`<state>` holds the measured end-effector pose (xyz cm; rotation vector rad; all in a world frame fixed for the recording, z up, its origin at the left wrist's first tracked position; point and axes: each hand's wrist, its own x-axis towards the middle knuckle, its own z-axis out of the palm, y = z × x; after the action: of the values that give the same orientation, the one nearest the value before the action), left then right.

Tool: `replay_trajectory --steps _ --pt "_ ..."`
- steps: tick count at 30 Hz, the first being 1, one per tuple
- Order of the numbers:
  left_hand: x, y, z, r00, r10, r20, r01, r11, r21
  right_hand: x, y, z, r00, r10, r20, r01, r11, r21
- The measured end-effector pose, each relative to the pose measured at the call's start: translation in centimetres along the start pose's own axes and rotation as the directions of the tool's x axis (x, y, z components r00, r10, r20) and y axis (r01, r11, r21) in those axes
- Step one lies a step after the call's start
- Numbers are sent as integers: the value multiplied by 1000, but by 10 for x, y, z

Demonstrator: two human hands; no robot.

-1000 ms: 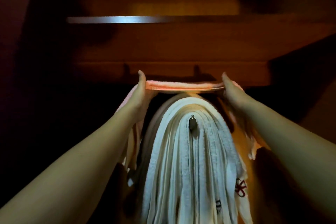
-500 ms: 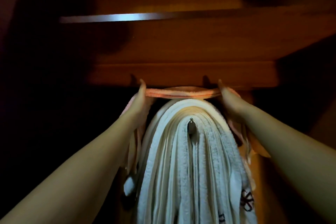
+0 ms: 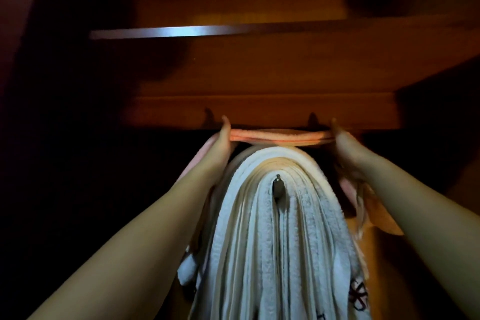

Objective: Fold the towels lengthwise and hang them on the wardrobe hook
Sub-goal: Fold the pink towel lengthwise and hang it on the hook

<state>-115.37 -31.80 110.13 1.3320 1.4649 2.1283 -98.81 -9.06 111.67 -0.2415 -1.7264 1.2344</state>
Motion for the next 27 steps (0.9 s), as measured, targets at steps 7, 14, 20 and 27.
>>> replay_trajectory --steps 7,14,20,27 --pt "3 -6 -37 998 -20 -52 18 999 -48 -11 -4 30 995 -93 -36 80 961 -264" --pt "7 -9 -26 996 76 -48 -73 995 61 -5 -8 34 994 -40 -104 28 994 -110" --pt "34 -24 -32 921 102 -377 -94 995 39 15 12 3 964 -98 -245 28 961 -277" --pt "43 -38 -70 923 65 -379 -13 990 139 -1 7 37 988 -7 -154 -28 974 -223"
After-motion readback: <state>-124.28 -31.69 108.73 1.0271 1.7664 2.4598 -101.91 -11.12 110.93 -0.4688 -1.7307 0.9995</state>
